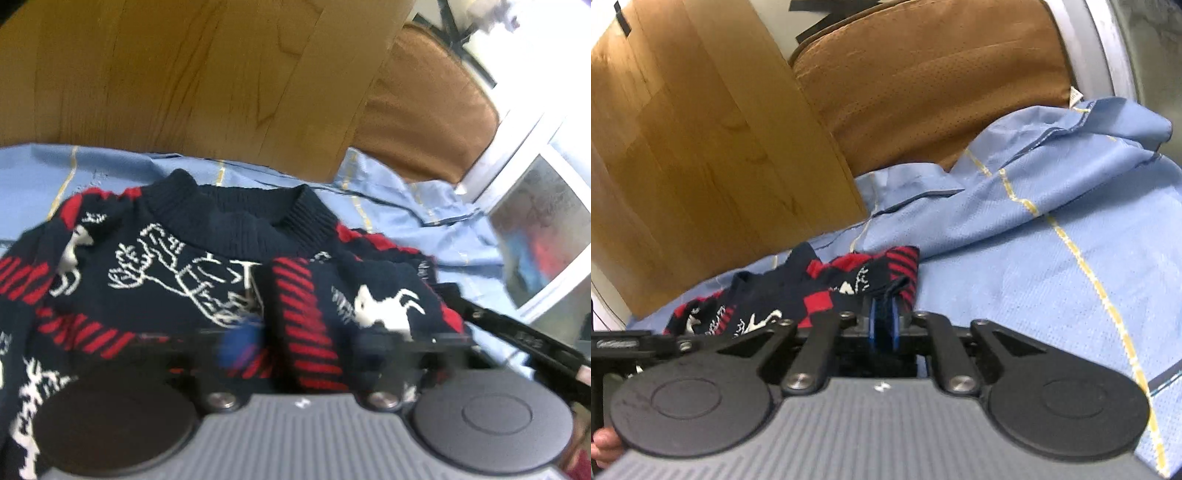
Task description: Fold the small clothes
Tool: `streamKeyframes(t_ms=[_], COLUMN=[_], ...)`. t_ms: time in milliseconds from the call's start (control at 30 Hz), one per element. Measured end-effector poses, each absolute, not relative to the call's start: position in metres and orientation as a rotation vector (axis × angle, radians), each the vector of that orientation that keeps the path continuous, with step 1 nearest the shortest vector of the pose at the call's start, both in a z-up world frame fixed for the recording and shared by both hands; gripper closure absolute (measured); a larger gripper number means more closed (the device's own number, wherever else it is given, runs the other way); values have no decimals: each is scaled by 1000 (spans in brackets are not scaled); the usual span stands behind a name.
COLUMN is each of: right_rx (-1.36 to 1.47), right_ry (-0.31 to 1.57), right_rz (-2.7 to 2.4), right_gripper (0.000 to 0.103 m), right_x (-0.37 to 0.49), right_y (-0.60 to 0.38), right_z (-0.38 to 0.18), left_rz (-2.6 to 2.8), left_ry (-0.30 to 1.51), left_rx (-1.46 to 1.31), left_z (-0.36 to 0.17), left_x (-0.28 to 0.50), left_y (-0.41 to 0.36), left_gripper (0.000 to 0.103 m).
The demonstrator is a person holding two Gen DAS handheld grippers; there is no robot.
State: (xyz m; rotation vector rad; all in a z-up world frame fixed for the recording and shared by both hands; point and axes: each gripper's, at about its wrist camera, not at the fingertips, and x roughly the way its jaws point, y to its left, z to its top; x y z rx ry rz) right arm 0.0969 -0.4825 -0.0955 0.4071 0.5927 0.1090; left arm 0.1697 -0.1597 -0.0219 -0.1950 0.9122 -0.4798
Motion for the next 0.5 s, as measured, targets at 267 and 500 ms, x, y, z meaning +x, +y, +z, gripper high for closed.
streamKeyframes(t_ms=[267,500], right_rx=[356,55], right_ry=[418,449], right_rz=[188,255], right_gripper=[59,59], right_x=[76,72], right_y=[-469,-425], right_z=[-80,-84], left_rz=[-314,-329], left_ry=[854,875], left_rx=[-219,-143], left_z=[-2,-12], left_x=[176,166], left_y=[-100,-106], left_gripper=[91,61])
